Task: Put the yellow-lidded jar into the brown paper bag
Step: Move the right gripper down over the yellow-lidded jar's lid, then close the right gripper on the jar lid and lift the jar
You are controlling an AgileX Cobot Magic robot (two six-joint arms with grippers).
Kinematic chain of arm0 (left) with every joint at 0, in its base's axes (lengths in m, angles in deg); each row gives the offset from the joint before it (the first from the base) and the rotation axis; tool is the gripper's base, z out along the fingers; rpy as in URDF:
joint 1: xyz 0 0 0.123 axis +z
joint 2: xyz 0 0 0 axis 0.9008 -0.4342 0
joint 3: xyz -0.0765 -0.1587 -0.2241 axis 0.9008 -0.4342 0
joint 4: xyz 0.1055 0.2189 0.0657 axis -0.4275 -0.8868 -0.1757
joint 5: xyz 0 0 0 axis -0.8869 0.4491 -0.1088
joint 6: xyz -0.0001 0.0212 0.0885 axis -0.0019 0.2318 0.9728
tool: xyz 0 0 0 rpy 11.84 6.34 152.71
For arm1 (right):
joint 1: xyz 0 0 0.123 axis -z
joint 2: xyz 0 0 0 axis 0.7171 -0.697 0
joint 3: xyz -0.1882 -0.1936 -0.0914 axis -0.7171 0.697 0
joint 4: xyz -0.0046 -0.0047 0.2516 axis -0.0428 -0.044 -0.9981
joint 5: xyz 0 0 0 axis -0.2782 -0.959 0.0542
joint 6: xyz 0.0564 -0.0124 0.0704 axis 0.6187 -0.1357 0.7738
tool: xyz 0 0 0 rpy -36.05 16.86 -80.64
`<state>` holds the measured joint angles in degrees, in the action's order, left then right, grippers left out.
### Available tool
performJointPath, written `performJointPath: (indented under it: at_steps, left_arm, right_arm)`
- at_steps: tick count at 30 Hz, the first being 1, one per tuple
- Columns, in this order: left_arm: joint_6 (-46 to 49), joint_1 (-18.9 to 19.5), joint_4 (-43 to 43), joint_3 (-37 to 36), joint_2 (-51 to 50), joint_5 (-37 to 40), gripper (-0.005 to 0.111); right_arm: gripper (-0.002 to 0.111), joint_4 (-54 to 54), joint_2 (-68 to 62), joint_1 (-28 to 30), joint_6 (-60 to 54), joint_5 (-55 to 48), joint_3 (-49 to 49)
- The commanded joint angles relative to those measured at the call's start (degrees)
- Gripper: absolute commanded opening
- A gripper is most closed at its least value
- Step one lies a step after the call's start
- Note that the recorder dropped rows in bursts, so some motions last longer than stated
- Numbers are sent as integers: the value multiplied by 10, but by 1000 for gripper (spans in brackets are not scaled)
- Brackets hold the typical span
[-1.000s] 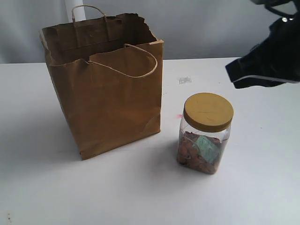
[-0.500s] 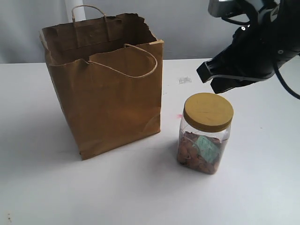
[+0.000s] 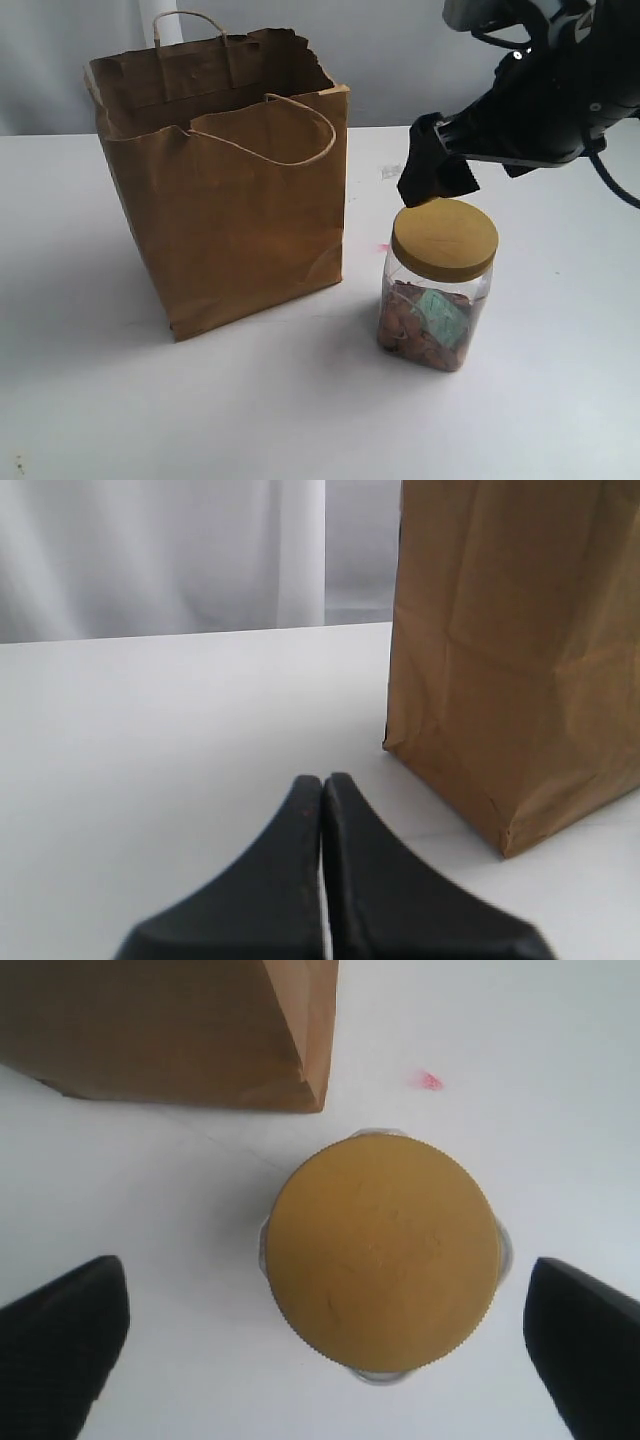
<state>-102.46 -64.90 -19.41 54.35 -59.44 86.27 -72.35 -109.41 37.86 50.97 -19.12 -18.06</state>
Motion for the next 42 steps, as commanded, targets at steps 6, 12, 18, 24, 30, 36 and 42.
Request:
performJointPath:
  at_steps: [6, 12, 18, 24, 30, 36, 42]
  left_arm:
    - [-2, -3, 2, 1, -2, -5, 1]
    - [-2, -3, 2, 1, -2, -5, 1]
    - [-2, -3, 2, 1, -2, -5, 1]
    - [-2, -3, 2, 1, -2, -5, 1]
    - [-2, -3, 2, 1, -2, -5, 1]
    - [-2, -3, 2, 1, -2, -5, 1]
    - [-2, -3, 2, 1, -2, -5, 1]
  right_arm:
    - [105, 9, 0, -1, -58, 16, -3]
    - [105, 17, 0, -1, -154, 88, 42]
    - [105, 21, -11, -1, -147, 136, 72]
    - [105, 21, -52, -1, -121, 136, 72]
    - [105, 21, -79, -1, -107, 139, 72]
    - [105, 21, -92, -1, -107, 127, 72]
    - [105, 21, -93, -1, -107, 123, 72]
